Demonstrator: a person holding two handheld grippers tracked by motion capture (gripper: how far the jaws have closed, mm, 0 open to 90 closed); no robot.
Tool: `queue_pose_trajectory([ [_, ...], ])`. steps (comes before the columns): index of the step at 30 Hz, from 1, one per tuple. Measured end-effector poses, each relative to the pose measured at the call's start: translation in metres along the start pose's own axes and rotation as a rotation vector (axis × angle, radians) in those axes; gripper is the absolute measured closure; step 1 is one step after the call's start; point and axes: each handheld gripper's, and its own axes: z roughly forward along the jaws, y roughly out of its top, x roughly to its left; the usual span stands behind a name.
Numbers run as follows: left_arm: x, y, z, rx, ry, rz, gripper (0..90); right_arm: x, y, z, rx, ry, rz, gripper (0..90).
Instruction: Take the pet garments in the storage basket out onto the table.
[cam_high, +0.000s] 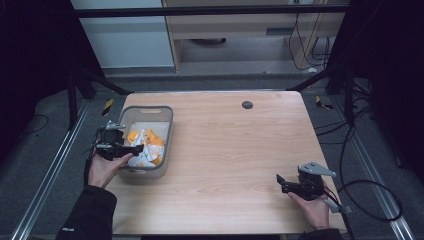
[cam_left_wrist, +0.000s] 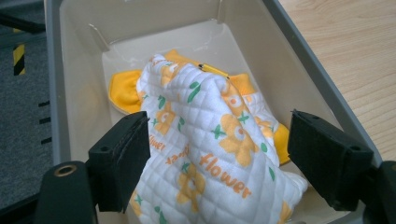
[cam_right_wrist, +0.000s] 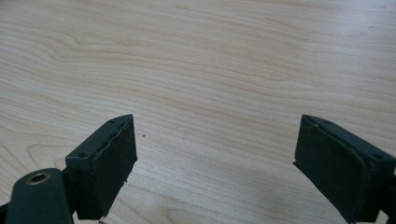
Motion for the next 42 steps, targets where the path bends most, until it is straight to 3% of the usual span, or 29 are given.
queue_pose_trajectory([
  [27, -0.001, 0.0, 0.034, 0.122, 0.004, -0.016, 20.1, 0.0, -0.001, 0.002, 0.014, 0.008, -0.002, 11.0],
  [34, -0.001, -0.001, 0.039, 0.142, -0.003, -0.016, 29.9, -0.001, -0.001, 0.003, 0.023, 0.012, -0.008, 10.4],
  [42, -0.002, -0.001, 0.042, 0.172, -0.011, -0.046, 54.1, 0.0, -0.001, 0.004, 0.031, 0.017, -0.009, 10.2],
])
